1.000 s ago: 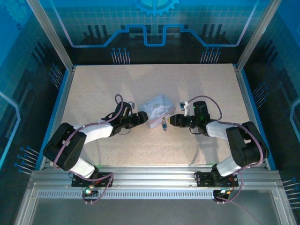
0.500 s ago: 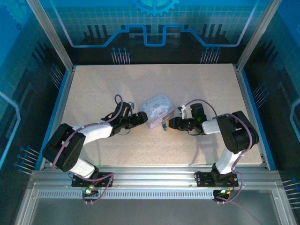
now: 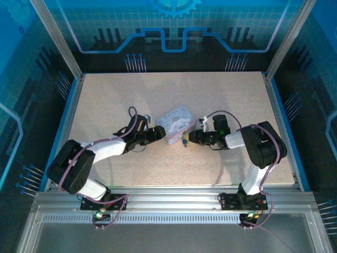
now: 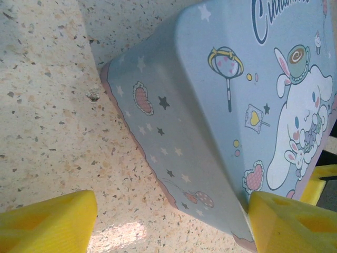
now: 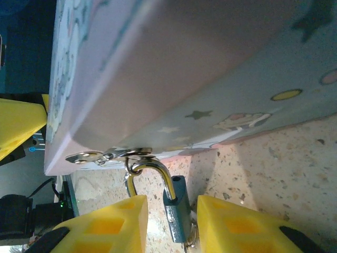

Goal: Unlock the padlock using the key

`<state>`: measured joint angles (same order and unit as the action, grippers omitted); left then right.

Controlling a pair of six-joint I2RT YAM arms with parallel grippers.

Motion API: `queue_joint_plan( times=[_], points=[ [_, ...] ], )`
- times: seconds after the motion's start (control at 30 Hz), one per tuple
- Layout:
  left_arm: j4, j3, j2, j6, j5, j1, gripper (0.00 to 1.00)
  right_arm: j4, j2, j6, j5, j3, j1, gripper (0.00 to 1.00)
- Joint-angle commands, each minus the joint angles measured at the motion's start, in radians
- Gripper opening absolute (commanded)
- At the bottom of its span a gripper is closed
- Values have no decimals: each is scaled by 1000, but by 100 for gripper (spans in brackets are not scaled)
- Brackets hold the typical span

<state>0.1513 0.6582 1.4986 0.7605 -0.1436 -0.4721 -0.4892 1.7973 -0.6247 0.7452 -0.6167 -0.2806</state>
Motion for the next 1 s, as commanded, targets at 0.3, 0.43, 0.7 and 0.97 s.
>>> queue_joint_plan(
  times=[0.3,0.43,0.7,0.97],
  points=[
    [-64,-28,-11,7,25,1,76,-79,66,-32,11,-25,-29,28],
    [-64,-29,-12,7,25,2,76,-98,78,-42,8,-28,-35,24],
    [-63,-34,-16,8,26,2,76,-92,73,-42,-9,-23,-37,13],
    [-73,-43,-25,8,33,1,76,-105,38,-63,-60,22,-34,4]
  ],
)
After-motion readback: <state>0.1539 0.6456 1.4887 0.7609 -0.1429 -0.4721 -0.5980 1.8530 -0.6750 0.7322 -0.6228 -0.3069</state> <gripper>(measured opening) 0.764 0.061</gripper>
